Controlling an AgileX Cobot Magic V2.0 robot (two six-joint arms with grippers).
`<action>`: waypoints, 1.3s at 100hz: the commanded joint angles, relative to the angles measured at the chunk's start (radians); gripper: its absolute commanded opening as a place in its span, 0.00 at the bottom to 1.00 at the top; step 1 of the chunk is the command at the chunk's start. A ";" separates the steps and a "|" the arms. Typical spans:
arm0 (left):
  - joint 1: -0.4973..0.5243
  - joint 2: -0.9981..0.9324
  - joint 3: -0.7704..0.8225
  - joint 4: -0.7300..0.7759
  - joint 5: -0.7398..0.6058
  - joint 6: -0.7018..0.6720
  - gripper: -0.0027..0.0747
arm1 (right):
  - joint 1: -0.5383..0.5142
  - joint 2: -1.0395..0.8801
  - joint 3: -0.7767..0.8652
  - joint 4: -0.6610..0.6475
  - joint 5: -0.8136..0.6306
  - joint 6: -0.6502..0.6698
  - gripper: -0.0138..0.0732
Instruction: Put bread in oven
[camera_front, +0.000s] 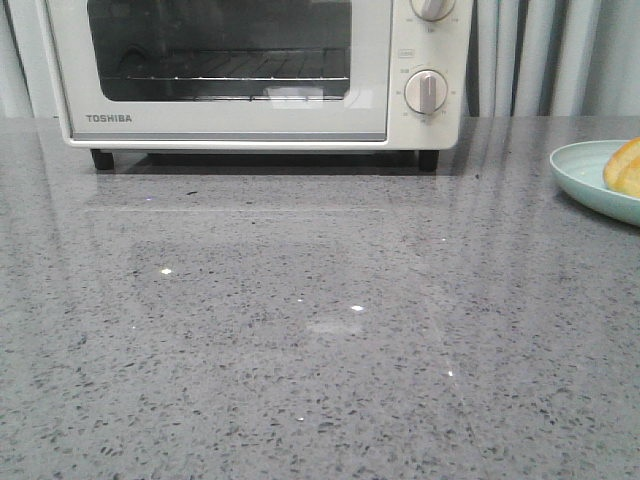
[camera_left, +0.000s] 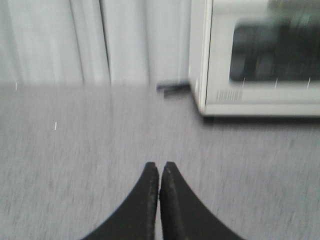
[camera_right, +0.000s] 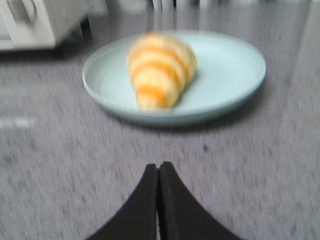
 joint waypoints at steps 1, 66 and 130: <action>-0.002 -0.024 0.022 -0.046 -0.231 -0.002 0.01 | -0.002 -0.021 0.024 0.015 -0.228 -0.001 0.08; -0.002 -0.024 0.020 -0.120 -0.522 -0.121 0.01 | -0.002 -0.021 -0.006 0.015 -0.641 0.091 0.08; -0.004 0.087 -0.365 -0.064 0.001 -0.240 0.01 | -0.002 0.187 -0.521 0.037 0.216 0.093 0.08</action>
